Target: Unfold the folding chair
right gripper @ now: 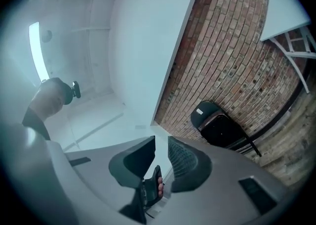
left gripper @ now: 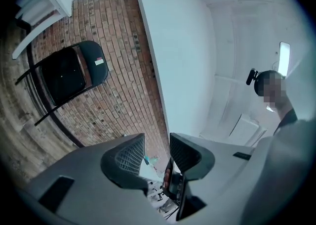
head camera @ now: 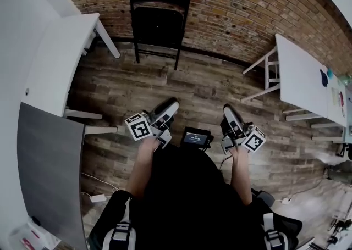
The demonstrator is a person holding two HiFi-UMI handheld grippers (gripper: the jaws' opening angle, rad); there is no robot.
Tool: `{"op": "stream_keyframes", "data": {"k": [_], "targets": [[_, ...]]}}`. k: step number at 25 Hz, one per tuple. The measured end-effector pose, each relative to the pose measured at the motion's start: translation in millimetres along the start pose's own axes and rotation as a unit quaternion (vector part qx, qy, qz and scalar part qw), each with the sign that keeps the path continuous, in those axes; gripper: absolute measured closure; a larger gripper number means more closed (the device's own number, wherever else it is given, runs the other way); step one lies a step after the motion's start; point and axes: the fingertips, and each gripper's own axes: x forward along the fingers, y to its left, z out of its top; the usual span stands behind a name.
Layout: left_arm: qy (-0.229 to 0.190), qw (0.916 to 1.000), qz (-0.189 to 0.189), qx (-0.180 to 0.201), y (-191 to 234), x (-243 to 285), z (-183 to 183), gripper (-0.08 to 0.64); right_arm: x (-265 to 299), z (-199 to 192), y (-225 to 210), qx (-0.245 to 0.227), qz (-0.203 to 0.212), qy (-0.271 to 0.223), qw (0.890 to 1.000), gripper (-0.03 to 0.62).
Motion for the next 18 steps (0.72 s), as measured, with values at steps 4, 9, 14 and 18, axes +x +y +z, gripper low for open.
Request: {"op": "stream_keyframes", "data": {"k": [4, 9, 14, 18], "targets": [[-0.017, 0.9998, 0.003, -0.006, 19.6, -9.4, 35.4, 0.400, 45.4, -1.6, -5.1, -0.010, -0.002, 0.020, 1.000, 0.485], [-0.017, 0.9998, 0.011, -0.008, 40.8, -26.0, 70.8, 0.400, 90.3, -12.0, -9.0, -0.007, 0.000, 0.027, 1.000, 0.483], [-0.007, 0.9998, 0.013, -0.009, 59.0, -29.8, 88.9, 0.388, 109.1, -16.1, -15.6, -0.009, -0.003, 0.021, 1.000, 0.483], [0.003, 0.9998, 0.012, -0.014, 67.1, -18.7, 90.3, 0.388, 110.7, -8.3, -34.2, -0.003, -0.010, 0.017, 1.000, 0.483]]}}
